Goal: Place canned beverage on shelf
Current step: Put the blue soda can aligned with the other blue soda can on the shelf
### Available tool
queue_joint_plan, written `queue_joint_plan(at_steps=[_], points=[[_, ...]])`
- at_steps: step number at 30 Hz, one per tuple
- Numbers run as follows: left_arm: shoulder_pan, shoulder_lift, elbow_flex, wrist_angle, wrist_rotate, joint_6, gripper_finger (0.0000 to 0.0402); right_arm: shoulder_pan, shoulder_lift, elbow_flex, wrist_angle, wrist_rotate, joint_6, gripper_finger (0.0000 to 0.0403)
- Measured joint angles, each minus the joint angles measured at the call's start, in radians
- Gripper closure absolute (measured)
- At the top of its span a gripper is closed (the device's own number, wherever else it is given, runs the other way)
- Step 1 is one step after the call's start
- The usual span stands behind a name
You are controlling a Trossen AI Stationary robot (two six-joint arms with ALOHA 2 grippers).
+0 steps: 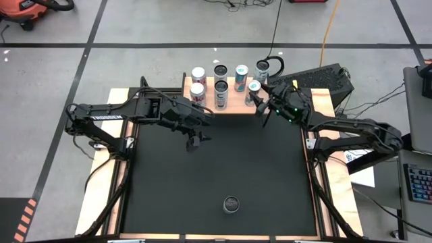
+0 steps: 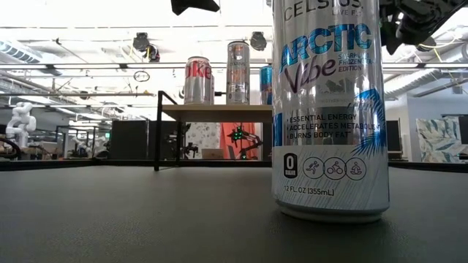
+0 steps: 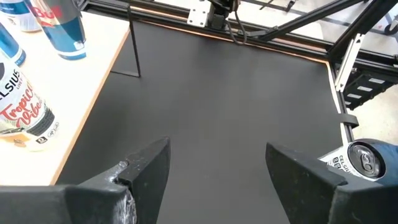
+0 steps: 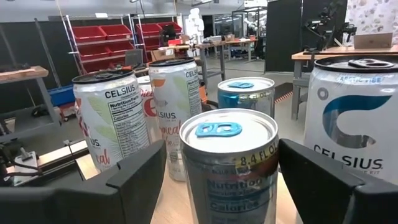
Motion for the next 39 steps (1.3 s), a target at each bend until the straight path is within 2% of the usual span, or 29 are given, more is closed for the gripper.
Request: queue_joint_plan(at_steps=[6,19,26,31,39], points=[[0.000,0.000,0.000,-0.001,0.000,0.000,0.0134,0.000,0.009,0.000,0.003,0.005,0.000,0.0125],[0.000,0.000,0.000,-0.002,0.000,0.000,0.0134,0.000,0.008,0.000,-0.007,-0.004,-0.012,0.0205],[0.000,0.000,0.000,-0.002,0.000,0.000,0.0134,0.000,0.005,0.002,-0.021,-0.107,-0.039,0.0209],[0.000,0.000,0.000,-0.002,0.000,0.000,0.0134,-0.013,-0.034,0.002,-0.092,-0.131,-0.085,0.0209],[0.000,0.000,0.000,-0.002,0.000,0.000,0.0134,-0.099,-0.071,0.001,-0.124,-0.343,-0.095,0.0209]])
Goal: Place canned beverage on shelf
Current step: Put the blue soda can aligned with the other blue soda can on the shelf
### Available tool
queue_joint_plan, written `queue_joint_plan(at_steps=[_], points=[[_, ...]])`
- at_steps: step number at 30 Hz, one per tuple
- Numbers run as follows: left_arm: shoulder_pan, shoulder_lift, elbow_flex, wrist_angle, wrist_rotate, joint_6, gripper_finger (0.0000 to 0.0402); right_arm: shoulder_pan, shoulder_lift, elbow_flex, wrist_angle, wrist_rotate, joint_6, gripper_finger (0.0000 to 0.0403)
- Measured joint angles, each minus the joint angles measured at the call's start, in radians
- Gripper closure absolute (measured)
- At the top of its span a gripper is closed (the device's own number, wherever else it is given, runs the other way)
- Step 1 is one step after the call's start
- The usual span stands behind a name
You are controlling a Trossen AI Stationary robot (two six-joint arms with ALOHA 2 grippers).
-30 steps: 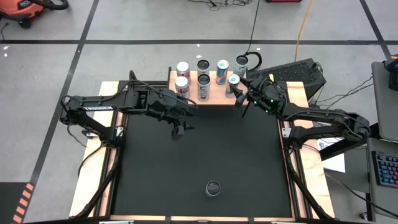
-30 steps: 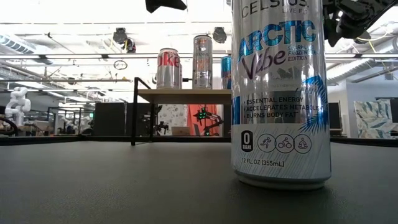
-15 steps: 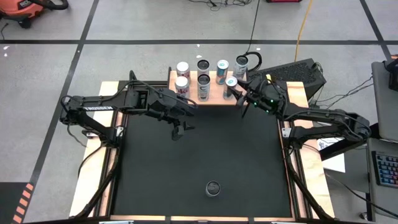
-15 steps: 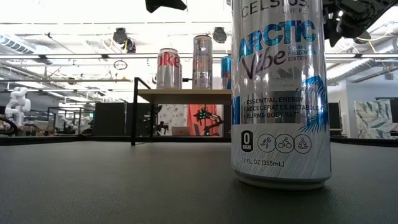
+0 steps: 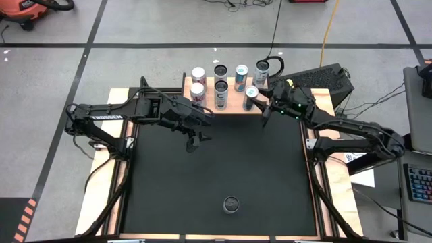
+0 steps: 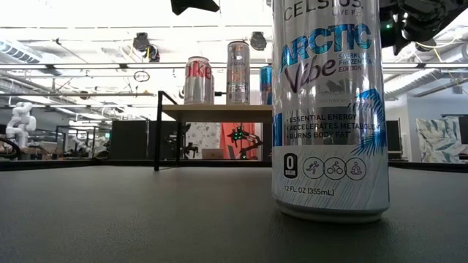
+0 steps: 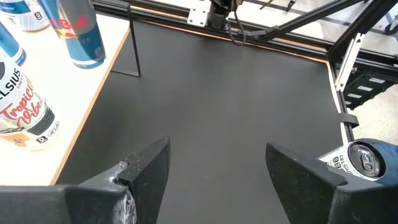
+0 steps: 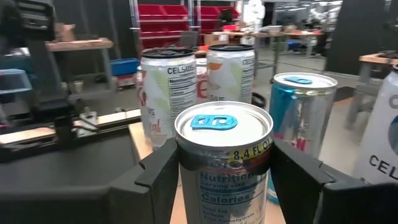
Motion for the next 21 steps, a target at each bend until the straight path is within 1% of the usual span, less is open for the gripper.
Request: queue_joint_plan(at_steps=[5,10,12,18,21], points=[[0.000,0.000,0.000,0.000,0.000,0.000,0.0134,-0.075,0.000,0.000,-0.001,-0.202,0.023,0.0209],[0.000,0.000,0.000,0.000,0.000,0.000,0.0134,-0.132,0.000,-0.001,0.007,-0.344,0.004,0.0209],[0.000,0.000,0.000,0.000,0.000,0.000,0.0134,-0.150,0.002,-0.001,0.007,-0.373,-0.012,0.0209],[0.000,0.000,0.000,0.000,0.000,0.000,0.0134,-0.200,0.033,-0.001,0.041,-0.389,-0.044,0.0209],[0.000,0.000,0.000,0.000,0.000,0.000,0.0134,-0.227,0.073,-0.001,0.107,-0.464,-0.022,0.0209]])
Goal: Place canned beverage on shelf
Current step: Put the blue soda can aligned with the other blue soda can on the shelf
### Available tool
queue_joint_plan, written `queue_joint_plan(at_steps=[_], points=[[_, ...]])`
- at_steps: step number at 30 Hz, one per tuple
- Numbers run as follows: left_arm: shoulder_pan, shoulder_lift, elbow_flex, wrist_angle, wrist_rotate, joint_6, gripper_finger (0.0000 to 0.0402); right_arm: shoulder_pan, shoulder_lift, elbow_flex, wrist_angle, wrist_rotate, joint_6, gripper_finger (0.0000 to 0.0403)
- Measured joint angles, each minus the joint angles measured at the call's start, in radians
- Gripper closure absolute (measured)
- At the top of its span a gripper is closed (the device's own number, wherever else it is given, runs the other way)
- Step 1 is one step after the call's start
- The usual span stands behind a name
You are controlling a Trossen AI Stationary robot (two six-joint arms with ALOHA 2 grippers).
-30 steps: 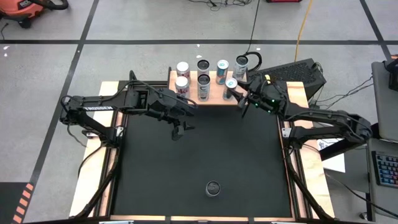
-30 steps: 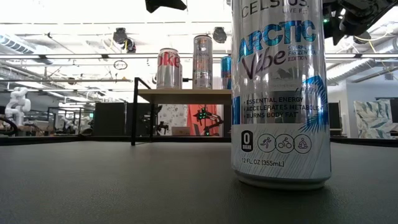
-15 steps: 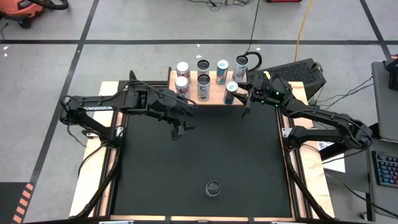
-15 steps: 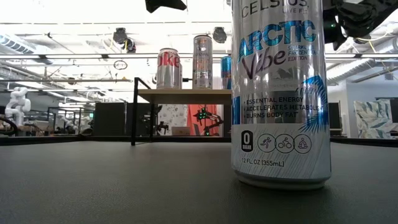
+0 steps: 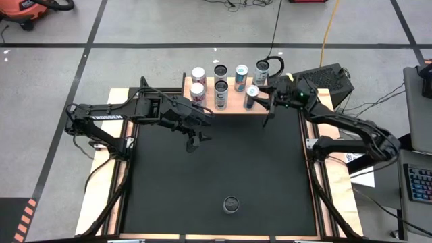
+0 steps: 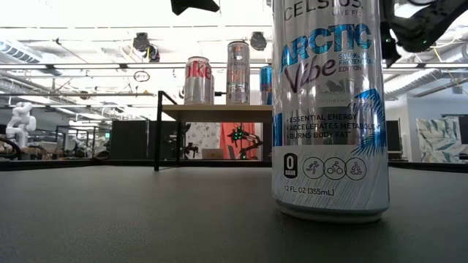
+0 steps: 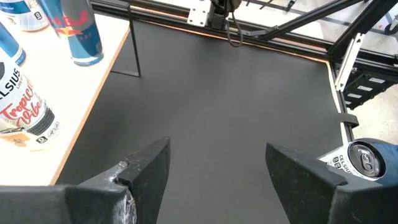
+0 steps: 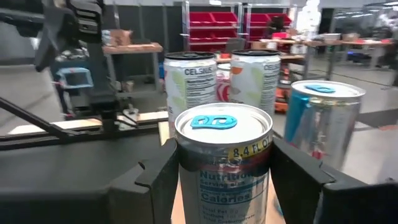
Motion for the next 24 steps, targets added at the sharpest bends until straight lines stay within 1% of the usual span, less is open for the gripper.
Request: queue_joint_plan(at_steps=[4,14,21,24], points=[[0.000,0.000,0.000,0.000,0.000,0.000,0.0134,-0.030,0.047,0.000,0.073,-0.062,0.064,0.0209],[0.000,0.000,0.000,0.000,0.000,0.008,0.0134,-0.079,0.125,0.001,0.202,-0.185,0.141,0.0209],[0.000,0.000,0.000,0.000,0.000,0.008,0.0134,-0.081,0.210,0.076,0.193,-0.270,0.140,0.0209],[0.000,0.000,0.000,-0.002,0.000,0.008,0.0134,-0.082,0.246,0.117,0.182,-0.271,0.139,0.0209]])
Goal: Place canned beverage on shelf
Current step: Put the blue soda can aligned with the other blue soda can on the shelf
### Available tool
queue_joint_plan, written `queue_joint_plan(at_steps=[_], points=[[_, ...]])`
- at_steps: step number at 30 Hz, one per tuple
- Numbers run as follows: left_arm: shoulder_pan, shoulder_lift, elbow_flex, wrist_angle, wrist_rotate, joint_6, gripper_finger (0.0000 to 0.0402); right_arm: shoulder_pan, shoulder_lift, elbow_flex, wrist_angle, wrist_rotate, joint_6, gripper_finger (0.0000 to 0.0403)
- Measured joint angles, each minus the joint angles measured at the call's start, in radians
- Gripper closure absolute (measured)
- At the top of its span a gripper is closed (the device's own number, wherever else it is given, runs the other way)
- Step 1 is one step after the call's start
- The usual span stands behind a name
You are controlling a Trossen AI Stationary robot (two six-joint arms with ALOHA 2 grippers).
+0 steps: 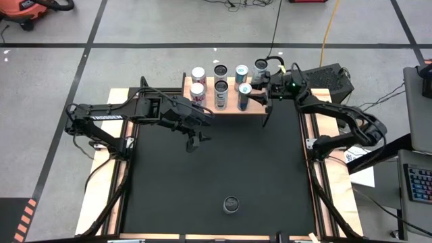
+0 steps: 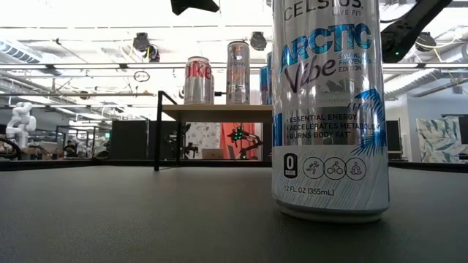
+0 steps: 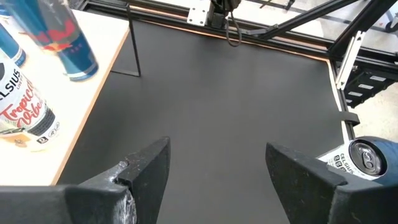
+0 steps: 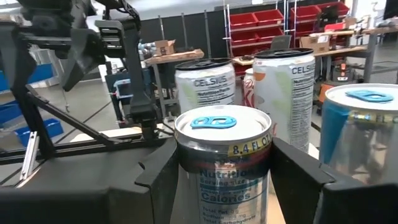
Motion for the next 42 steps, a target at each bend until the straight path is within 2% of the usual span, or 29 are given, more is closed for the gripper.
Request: queue_joint_plan(at_steps=[9,12,20,32,37,42], points=[[0.000,0.000,0.000,-0.004,0.000,0.000,0.0134,-0.017,0.063,0.026,0.019,-0.006,-0.020,0.0209],[0.000,0.000,0.000,-0.004,0.000,0.000,0.0134,-0.017,0.064,0.026,0.020,-0.046,-0.022,0.0209],[0.000,0.000,0.000,-0.004,0.000,0.000,0.0134,-0.017,0.060,0.026,0.014,-0.075,0.021,0.0209],[0.000,0.000,0.000,-0.004,0.000,-0.001,0.0134,0.024,0.060,0.025,0.010,-0.077,0.034,0.0209],[0.000,0.000,0.000,-0.004,0.000,-0.005,0.0134,0.032,0.060,0.024,0.010,-0.072,0.033,0.0209],[0.000,0.000,0.000,-0.004,0.000,-0.008,0.0134,0.030,0.061,0.024,0.008,0.002,0.060,0.0209]])
